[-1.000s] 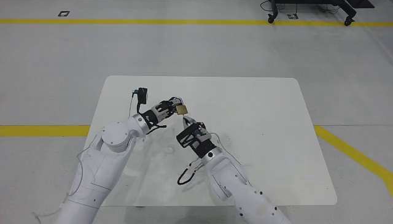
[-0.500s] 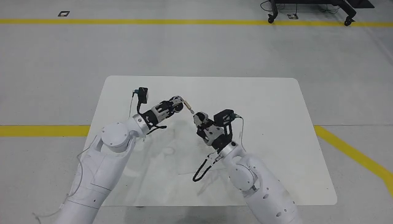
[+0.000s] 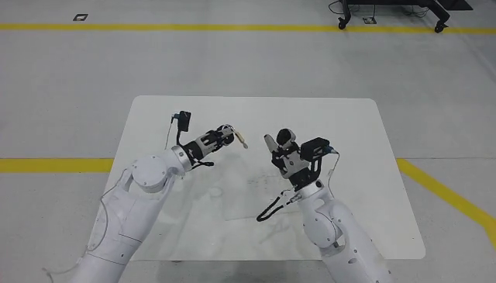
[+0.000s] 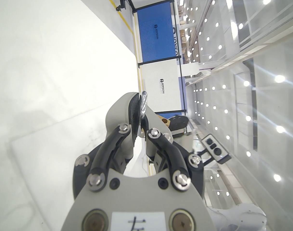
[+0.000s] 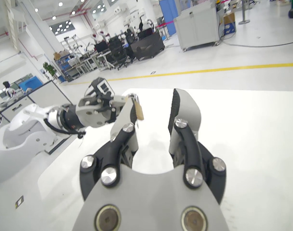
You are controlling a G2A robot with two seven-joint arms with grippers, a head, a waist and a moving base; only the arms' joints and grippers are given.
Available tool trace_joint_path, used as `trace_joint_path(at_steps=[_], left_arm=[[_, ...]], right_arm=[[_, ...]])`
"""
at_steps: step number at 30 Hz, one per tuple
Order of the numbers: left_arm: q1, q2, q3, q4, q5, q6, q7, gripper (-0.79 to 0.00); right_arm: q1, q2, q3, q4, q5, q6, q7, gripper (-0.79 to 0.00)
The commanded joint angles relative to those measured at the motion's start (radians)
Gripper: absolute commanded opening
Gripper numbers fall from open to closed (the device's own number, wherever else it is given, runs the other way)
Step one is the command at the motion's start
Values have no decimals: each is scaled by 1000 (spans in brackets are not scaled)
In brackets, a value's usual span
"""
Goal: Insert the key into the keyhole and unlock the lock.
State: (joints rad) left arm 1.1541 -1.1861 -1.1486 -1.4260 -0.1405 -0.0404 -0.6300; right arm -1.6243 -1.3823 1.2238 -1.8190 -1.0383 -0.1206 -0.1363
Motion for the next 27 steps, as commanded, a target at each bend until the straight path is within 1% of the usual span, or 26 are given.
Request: trace_joint_path(at_steps=[1, 4, 7, 8, 12, 16, 25, 26, 27], left_arm=[[-2, 1, 29, -14, 68, 20, -24, -785], [-9, 4, 65, -42, 176, 55, -60, -785], [-15, 8, 107, -70, 319, 109, -88, -785], [-14, 8, 117, -78, 344, 128, -96, -785], [-15, 7, 145, -99, 380, 183, -137, -785], [-33, 3, 186, -84, 451, 243, -156, -785], [-82, -17, 251, -55, 480, 344, -181, -785], [-84, -18, 253, -50, 475, 348, -186, -708], [-87, -19, 254, -46, 478, 352, -192, -671]], right_arm=[[2, 0, 2, 0, 0, 0, 0, 0], [2, 0, 2, 0, 0, 0, 0, 0], [2, 0, 2, 0, 0, 0, 0, 0], [2, 0, 2, 0, 0, 0, 0, 0], [2, 0, 2, 0, 0, 0, 0, 0], [2, 0, 2, 0, 0, 0, 0, 0], [2, 0, 2, 0, 0, 0, 0, 0], [2, 0, 2, 0, 0, 0, 0, 0], [2, 0, 2, 0, 0, 0, 0, 0]])
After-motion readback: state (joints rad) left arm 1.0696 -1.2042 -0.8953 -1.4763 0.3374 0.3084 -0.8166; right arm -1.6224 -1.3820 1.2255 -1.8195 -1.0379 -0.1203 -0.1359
